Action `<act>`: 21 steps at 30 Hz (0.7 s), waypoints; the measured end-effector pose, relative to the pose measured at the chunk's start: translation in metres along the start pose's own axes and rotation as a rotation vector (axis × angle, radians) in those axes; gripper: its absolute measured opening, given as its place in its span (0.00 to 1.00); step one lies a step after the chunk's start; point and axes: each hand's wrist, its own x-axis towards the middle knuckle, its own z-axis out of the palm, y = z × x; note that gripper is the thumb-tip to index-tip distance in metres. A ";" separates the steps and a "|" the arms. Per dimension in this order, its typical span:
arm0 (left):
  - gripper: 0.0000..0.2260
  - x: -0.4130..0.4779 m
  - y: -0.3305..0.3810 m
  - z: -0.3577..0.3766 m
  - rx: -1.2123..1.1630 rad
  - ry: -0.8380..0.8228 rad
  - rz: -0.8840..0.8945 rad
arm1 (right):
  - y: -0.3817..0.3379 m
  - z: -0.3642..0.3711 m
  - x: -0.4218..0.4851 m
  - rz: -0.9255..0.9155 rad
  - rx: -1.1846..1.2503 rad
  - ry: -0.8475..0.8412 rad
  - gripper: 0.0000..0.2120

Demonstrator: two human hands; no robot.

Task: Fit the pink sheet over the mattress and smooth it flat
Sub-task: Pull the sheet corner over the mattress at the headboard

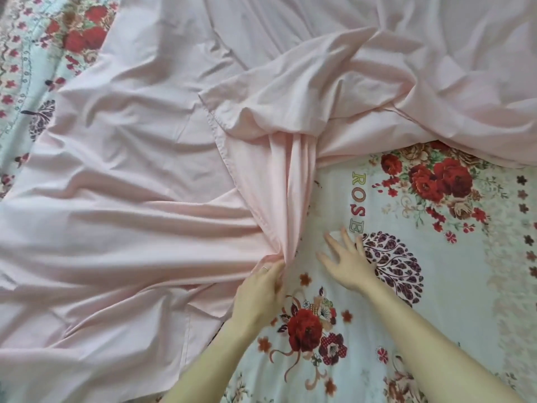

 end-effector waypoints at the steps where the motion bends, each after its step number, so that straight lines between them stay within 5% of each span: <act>1: 0.16 -0.014 -0.001 0.008 0.034 -0.058 0.021 | -0.007 -0.007 -0.005 0.010 0.109 0.056 0.40; 4: 0.13 -0.041 -0.012 0.026 0.135 -0.302 0.027 | -0.043 -0.025 -0.020 -0.005 0.403 0.250 0.47; 8: 0.17 -0.045 -0.032 0.029 0.126 -0.525 -0.096 | -0.090 -0.015 -0.023 -0.074 0.317 0.274 0.47; 12: 0.18 -0.030 -0.027 0.010 0.018 -0.695 -0.188 | -0.075 0.030 -0.016 0.060 0.122 0.283 0.16; 14: 0.15 -0.017 -0.021 -0.008 -0.194 -0.548 -0.230 | -0.058 0.042 -0.027 0.070 0.165 0.304 0.06; 18: 0.21 0.024 -0.011 -0.044 -0.427 0.168 -0.357 | -0.020 0.036 -0.067 0.037 0.344 0.314 0.05; 21: 0.39 0.052 0.000 -0.043 -0.637 0.185 -0.420 | 0.019 0.042 -0.102 0.054 0.440 0.288 0.06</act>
